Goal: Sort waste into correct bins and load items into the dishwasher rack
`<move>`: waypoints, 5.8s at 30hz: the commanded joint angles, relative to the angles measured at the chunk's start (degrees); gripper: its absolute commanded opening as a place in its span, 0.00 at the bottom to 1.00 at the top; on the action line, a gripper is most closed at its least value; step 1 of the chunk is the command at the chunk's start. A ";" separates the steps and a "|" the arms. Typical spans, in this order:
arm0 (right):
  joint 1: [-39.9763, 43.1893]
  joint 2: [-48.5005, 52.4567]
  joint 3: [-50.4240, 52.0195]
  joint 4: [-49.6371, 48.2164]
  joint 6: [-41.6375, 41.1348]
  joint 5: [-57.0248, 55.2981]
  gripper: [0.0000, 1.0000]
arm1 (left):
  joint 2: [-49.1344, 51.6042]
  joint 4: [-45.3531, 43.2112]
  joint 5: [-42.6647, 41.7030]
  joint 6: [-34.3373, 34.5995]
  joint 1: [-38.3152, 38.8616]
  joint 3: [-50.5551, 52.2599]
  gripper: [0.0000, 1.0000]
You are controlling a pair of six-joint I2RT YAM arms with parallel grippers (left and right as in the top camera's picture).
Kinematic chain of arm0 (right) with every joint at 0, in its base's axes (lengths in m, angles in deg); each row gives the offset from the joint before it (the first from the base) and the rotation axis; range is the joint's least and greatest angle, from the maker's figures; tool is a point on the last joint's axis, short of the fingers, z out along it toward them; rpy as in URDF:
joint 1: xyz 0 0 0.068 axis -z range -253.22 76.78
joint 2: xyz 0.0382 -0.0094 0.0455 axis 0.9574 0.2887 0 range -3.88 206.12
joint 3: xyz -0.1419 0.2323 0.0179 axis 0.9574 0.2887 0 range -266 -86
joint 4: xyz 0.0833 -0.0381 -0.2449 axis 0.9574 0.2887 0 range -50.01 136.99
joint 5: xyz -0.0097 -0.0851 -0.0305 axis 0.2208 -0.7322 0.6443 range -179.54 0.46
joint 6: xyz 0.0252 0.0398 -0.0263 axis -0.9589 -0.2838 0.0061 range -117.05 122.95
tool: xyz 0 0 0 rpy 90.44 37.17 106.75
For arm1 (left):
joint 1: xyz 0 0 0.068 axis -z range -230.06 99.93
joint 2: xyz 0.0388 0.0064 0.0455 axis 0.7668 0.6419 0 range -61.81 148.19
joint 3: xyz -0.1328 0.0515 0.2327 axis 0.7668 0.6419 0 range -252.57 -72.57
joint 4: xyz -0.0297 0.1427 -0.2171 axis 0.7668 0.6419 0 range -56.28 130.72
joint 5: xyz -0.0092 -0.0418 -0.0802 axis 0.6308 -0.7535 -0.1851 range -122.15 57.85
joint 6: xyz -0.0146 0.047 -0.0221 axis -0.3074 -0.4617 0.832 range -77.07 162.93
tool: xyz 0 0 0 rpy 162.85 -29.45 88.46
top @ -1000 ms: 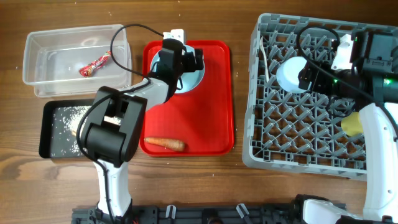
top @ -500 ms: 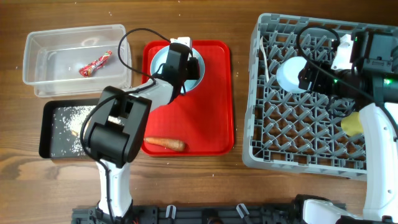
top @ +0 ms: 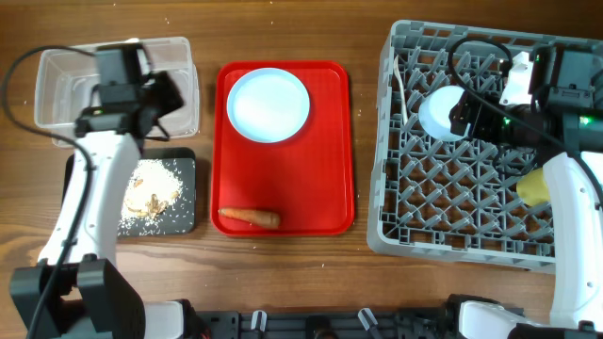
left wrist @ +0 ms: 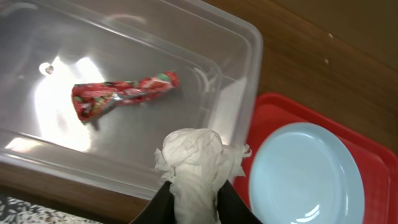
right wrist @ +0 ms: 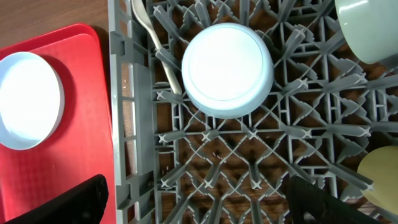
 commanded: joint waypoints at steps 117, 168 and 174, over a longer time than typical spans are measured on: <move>-8.24 20.94 -1.53 -32.09 18.21 -64.83 0.04 | -6.14 45.05 -7.78 2.80 -1.09 0.04 0.99; -12.11 3.85 -1.36 -5.53 8.46 6.32 1.00 | -4.20 25.18 -1.51 66.18 31.87 17.66 1.00; -12.11 3.85 -1.36 -5.49 8.46 6.32 1.00 | 2.45 18.16 -1.53 66.16 31.87 19.63 1.00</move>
